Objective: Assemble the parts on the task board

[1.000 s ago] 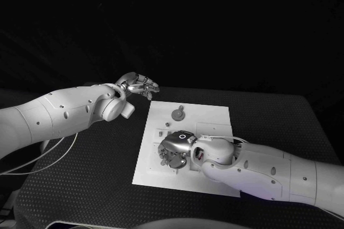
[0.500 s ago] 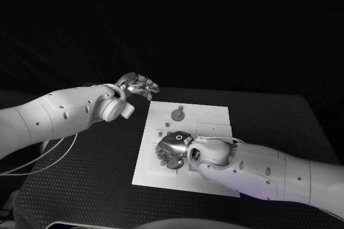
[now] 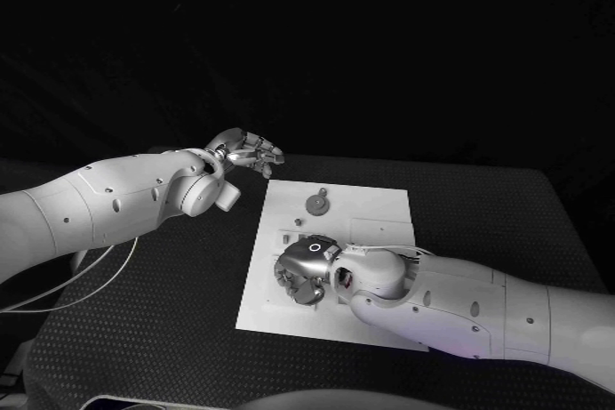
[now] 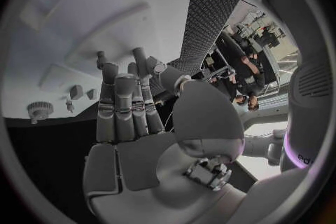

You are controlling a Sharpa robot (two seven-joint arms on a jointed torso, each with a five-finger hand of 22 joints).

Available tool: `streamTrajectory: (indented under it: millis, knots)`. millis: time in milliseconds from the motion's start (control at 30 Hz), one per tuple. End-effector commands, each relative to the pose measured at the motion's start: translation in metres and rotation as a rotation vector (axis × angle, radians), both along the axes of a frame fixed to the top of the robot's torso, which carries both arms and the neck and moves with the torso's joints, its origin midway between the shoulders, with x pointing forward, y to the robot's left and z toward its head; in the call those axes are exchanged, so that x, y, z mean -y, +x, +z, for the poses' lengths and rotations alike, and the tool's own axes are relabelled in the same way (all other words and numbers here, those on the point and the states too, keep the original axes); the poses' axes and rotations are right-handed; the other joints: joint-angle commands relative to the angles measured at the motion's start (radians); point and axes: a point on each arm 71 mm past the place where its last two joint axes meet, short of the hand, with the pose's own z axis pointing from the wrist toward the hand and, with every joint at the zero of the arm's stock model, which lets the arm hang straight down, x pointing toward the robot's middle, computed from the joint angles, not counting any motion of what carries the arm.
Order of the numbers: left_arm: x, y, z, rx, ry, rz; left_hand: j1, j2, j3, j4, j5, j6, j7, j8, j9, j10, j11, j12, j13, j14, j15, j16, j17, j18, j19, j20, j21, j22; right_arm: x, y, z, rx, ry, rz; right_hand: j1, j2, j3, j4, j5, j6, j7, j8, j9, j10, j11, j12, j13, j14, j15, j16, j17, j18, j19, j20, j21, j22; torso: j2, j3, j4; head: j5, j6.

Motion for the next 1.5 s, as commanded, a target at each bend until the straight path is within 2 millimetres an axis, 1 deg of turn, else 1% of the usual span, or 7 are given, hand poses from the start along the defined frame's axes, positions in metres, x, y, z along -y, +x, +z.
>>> streamTrajectory:
  millis: [33, 267, 433, 767, 867, 1067, 1500]
  knots:
    - [0.0021, 0.0000, 0.0017, 0.006, -0.010, -0.017, -0.004, 0.003, 0.000, 0.007, 0.004, -0.009, 0.001, 0.003, -0.001, -0.001, 0.003, 0.005, 0.000, 0.006, -0.001, -0.004, 0.001, 0.011, 0.003, -0.005, -0.004, 0.001, 0.0005, -0.0039, -0.0055, -0.019, -0.031, 0.015, -0.004, -0.005, -0.001, 0.000, 0.001, 0.005, 0.002, 0.002, 0.000, 0.004, 0.002, 0.003, 0.003, -0.001, -0.007, 0.005, 0.001, 0.014, -0.002, 0.000, 0.007, 0.023, -0.001, 0.0003, -0.0004, 0.001, 0.000]
    - [0.0014, 0.0001, 0.0017, 0.005, -0.010, -0.015, -0.004, 0.003, 0.000, 0.007, 0.004, -0.009, 0.001, 0.004, -0.001, -0.001, 0.003, 0.005, 0.000, 0.006, -0.001, -0.004, 0.002, 0.011, 0.003, -0.005, -0.004, 0.002, 0.0009, -0.0038, -0.0048, -0.028, -0.011, 0.009, -0.029, -0.046, -0.021, 0.001, 0.001, -0.003, 0.004, -0.005, 0.000, -0.006, 0.007, -0.004, 0.004, -0.011, -0.003, 0.003, 0.001, 0.013, -0.012, 0.004, 0.007, 0.022, 0.000, 0.0014, -0.0011, 0.001, 0.000]
    - [0.0017, 0.0003, 0.0016, 0.004, -0.010, -0.016, -0.004, 0.003, 0.000, 0.007, 0.004, -0.010, 0.001, 0.004, -0.001, -0.001, 0.003, 0.005, 0.000, 0.006, 0.000, -0.004, 0.002, 0.011, 0.003, -0.005, -0.005, 0.002, 0.0004, -0.0046, -0.0041, -0.037, 0.001, 0.010, -0.041, -0.064, -0.030, 0.002, 0.001, -0.012, 0.007, -0.011, -0.001, -0.014, 0.010, -0.010, 0.004, -0.016, 0.000, 0.003, 0.001, 0.014, -0.015, 0.006, 0.007, 0.022, 0.000, 0.0013, -0.0004, -0.001, -0.001]
    - [0.0010, 0.0001, 0.0015, 0.002, -0.010, -0.017, -0.004, 0.002, -0.001, 0.008, 0.004, -0.010, 0.001, 0.004, -0.002, -0.002, 0.003, 0.005, 0.000, 0.006, 0.000, -0.005, 0.003, 0.011, 0.003, -0.005, -0.005, 0.002, 0.0019, -0.0020, -0.0020, -0.031, 0.040, -0.013, -0.053, -0.105, -0.036, 0.003, 0.001, -0.067, 0.032, -0.045, -0.014, -0.089, 0.040, -0.056, -0.011, -0.046, 0.029, 0.001, 0.003, 0.012, -0.038, 0.014, 0.003, 0.022, -0.001, 0.0009, -0.0013, -0.002, -0.002]
    - [0.0005, 0.0002, 0.0015, 0.002, -0.009, -0.015, -0.004, 0.002, -0.001, 0.008, 0.004, -0.010, 0.001, 0.004, -0.002, -0.002, 0.003, 0.005, 0.000, 0.006, 0.000, -0.005, 0.003, 0.011, 0.003, -0.005, -0.005, 0.002, 0.0023, -0.0013, -0.0017, -0.031, 0.047, -0.018, -0.050, -0.115, -0.034, 0.004, 0.001, -0.087, 0.041, -0.056, -0.018, -0.130, 0.058, -0.078, -0.023, -0.072, 0.046, 0.000, 0.005, 0.009, -0.057, 0.019, 0.000, 0.023, 0.000, 0.0006, -0.0008, -0.002, -0.002]
    - [0.0001, 0.0002, 0.0015, 0.002, -0.009, -0.015, -0.004, 0.002, -0.001, 0.008, 0.004, -0.010, 0.001, 0.004, -0.002, -0.002, 0.003, 0.005, 0.000, 0.006, 0.000, -0.005, 0.003, 0.011, 0.003, -0.005, -0.006, 0.002, 0.0037, 0.0000, -0.0018, -0.030, 0.052, -0.025, -0.050, -0.120, -0.034, 0.006, 0.001, -0.096, 0.045, -0.060, -0.019, -0.144, 0.064, -0.080, -0.028, -0.084, 0.053, 0.004, 0.007, 0.008, -0.065, 0.022, 0.003, 0.024, 0.000, 0.0006, -0.0005, -0.004, -0.002]
    - [-0.0002, 0.0003, 0.0015, 0.002, -0.009, -0.014, -0.004, 0.002, -0.001, 0.008, 0.004, -0.011, 0.001, 0.005, -0.003, -0.002, 0.003, 0.005, 0.000, 0.006, 0.000, -0.006, 0.004, 0.011, 0.003, -0.005, -0.006, 0.002, 0.0042, -0.0001, -0.0009, -0.033, 0.068, -0.026, -0.054, -0.112, -0.034, 0.007, 0.001, -0.087, 0.042, -0.053, -0.015, -0.135, 0.062, -0.072, -0.027, -0.086, 0.051, 0.011, 0.009, 0.009, -0.066, 0.023, 0.010, 0.024, 0.000, 0.0007, -0.0004, -0.005, -0.003]
